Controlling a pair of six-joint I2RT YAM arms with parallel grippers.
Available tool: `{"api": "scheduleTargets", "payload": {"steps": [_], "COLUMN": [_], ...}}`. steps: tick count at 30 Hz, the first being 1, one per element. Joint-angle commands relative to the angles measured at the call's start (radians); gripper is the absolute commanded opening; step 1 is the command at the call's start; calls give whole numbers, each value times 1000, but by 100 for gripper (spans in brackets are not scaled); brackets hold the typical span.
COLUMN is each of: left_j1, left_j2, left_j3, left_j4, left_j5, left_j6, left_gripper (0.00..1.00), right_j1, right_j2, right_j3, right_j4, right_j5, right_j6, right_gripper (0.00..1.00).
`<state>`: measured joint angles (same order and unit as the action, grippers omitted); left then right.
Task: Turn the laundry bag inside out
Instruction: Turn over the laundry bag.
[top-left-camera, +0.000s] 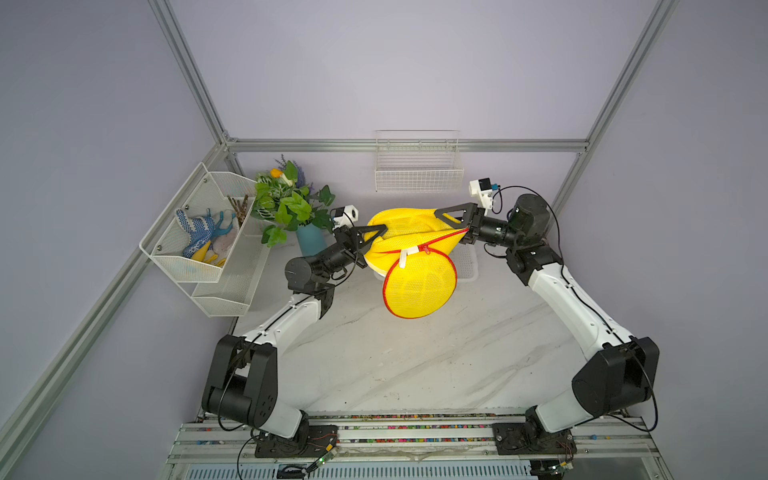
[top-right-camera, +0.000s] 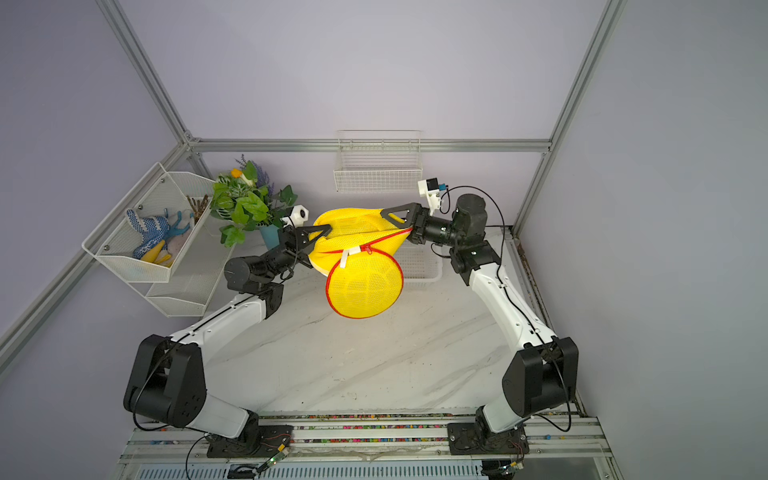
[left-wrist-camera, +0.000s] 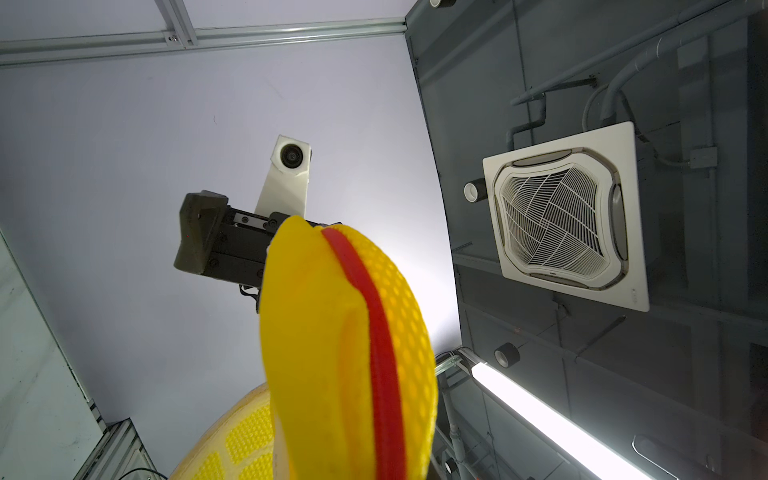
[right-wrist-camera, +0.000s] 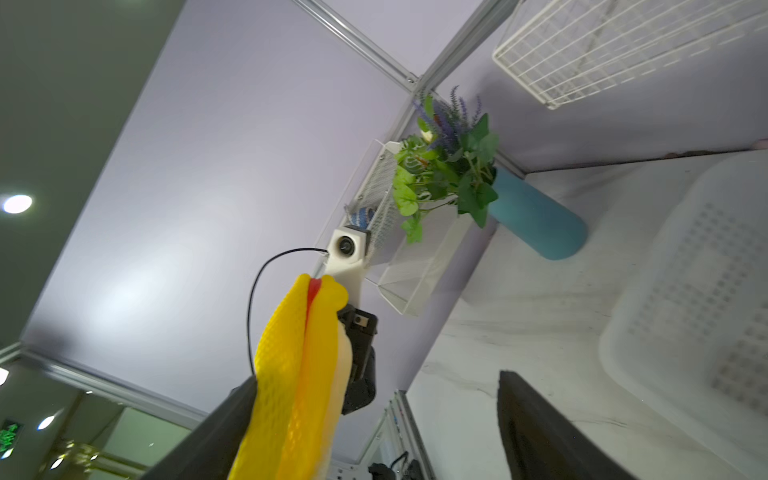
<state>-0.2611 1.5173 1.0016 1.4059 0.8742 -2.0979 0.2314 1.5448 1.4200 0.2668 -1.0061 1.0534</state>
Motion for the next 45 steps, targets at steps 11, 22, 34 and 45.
{"api": "scheduleTargets", "payload": {"steps": [11,22,34,45], "left_j1": [-27,-34,-29,-24], "left_j2": [21,17,25,-45], "left_j3": [-49,-76,-64,255], "left_j4": [94,93,-309,-1305], "left_j5": [-6,13,106,124], "left_j6": [-76,-70,187,823], "left_gripper": [0,0,0,0], "right_j1": [118,109,143,241], "right_j2": [62,5,-92,167], "right_j3": [-55,-41,427,756], "right_j4": [609,500,-758,-1483], "right_j5": [268,578,433,532], "right_j6": [0,-228,-634,-744], "right_gripper": [99,99,91,86]}}
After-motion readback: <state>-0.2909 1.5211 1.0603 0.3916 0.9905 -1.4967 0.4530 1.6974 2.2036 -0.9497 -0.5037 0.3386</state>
